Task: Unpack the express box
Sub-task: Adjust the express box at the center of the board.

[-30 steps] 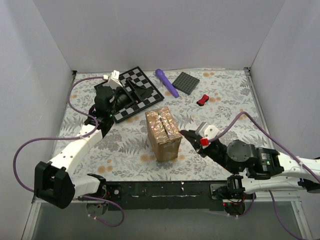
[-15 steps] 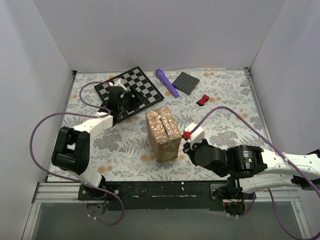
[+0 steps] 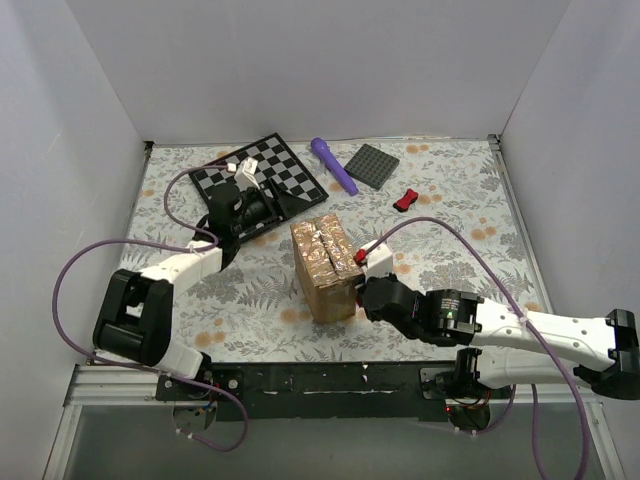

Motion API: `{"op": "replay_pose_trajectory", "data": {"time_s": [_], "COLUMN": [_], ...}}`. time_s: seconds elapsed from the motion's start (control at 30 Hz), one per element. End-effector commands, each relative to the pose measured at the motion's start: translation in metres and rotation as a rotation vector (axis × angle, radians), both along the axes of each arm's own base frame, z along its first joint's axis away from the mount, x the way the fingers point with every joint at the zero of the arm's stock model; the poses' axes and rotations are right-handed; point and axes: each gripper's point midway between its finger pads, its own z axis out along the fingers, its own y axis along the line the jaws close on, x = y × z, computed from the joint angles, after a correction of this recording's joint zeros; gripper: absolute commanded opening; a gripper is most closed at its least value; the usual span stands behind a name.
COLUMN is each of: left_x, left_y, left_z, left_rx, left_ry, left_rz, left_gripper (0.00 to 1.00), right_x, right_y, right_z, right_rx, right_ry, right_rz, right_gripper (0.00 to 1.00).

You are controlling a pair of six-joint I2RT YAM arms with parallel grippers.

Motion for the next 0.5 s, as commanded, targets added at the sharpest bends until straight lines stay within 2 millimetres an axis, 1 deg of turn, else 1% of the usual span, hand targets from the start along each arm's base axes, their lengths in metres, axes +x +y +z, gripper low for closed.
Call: {"op": "replay_pose_trajectory", "data": {"time_s": [0.0, 0.03, 0.2, 0.23, 0.27, 0.37, 0.43, 0.47], "left_x": [-0.032, -0.036, -0.058, -0.064, -0.068, -0.081, -0.088, -0.092], "left_y": [-0.010, -0.010, -0.007, -0.007, -0.006, -0.001, -0.002, -0.002], "left_z": [0.042, 0.039, 0.041, 0.047, 0.042, 0.043, 0.041, 0.044], "left_rx": [-0.061, -0.062, -0.082, -0.091, -0.089, -0.095, -0.096, -0.100], "left_ry": [-0.145, -0.139, -0.138, -0.149, -0.136, -0.134, -0.121, -0.122], "left_rz": [-0.107, -0.113, -0.130, -0.132, -0.129, -0.122, -0.132, -0.133], "left_gripper": [0.57, 0.57, 0.57, 0.57, 0.57, 0.57, 0.57, 0.57], "right_x": [0.026, 0.034, 0.049, 0.054, 0.057, 0.067, 0.076, 0.079], "right_y": [0.024, 0.022, 0.029, 0.028, 0.031, 0.033, 0.035, 0.038], "right_z": [0.023, 0.023, 0.027, 0.030, 0.030, 0.033, 0.036, 0.039], "right_rx": [0.133, 0.129, 0.117, 0.121, 0.123, 0.118, 0.124, 0.129], "right_ry": [-0.034, -0.036, -0.057, -0.062, -0.063, -0.079, -0.095, -0.100], "right_rz": [-0.012, -0.028, -0.005, -0.013, -0.011, -0.013, -0.016, -0.012], "right_gripper": [0.01, 0.01, 0.01, 0.01, 0.01, 0.01, 0.01, 0.01]}}
